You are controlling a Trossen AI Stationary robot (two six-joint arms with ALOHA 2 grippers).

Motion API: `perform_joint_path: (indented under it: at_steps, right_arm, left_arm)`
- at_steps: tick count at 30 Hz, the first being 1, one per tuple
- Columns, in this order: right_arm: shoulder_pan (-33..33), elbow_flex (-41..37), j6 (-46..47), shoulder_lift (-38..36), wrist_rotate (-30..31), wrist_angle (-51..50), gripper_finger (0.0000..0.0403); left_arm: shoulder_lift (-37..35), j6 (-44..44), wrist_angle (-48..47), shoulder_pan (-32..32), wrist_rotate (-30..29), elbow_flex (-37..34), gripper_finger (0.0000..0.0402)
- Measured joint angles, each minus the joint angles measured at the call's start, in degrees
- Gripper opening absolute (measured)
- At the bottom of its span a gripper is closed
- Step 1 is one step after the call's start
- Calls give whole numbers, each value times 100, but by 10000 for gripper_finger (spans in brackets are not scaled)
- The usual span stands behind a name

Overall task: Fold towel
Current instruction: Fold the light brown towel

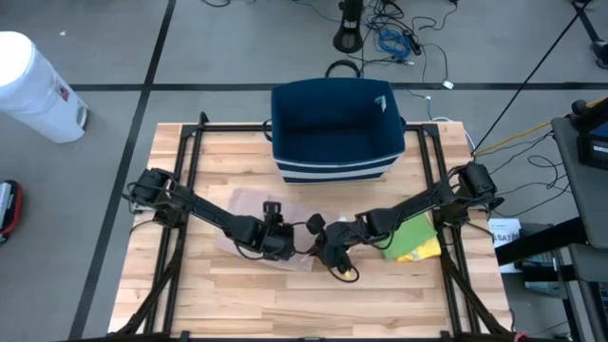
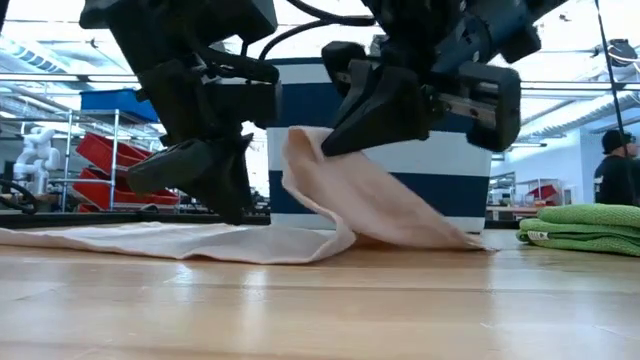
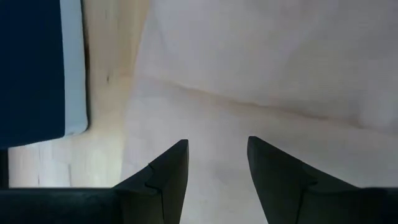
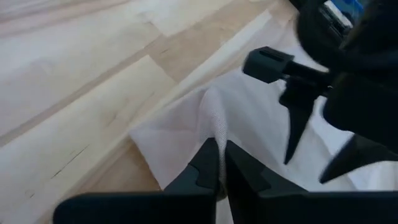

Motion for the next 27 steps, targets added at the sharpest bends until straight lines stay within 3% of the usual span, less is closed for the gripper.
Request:
perform_joint_path:
  at_steps: [6, 11, 17, 21, 27]
  right_arm:
    - [-196, 1, -126, 582, -306, 657, 46]
    - [-234, -2, -97, 734, 271, 797, 131]
    - [-174, -2, -18, 340, 296, 708, 216]
    - [-88, -2, 461, -79, 374, -11, 227]
    - [4, 2, 1688, -559, 728, -2079, 206]
  left_arm:
    - [0, -18, 22, 25, 7, 0, 172]
    - [0, -36, 31, 23, 90, 0, 172]
    - [-2, -36, 57, 23, 173, 0, 172]
    - [-2, -36, 65, 23, 173, 0, 172]
    - [-2, -32, 95, 23, 178, 0, 172]
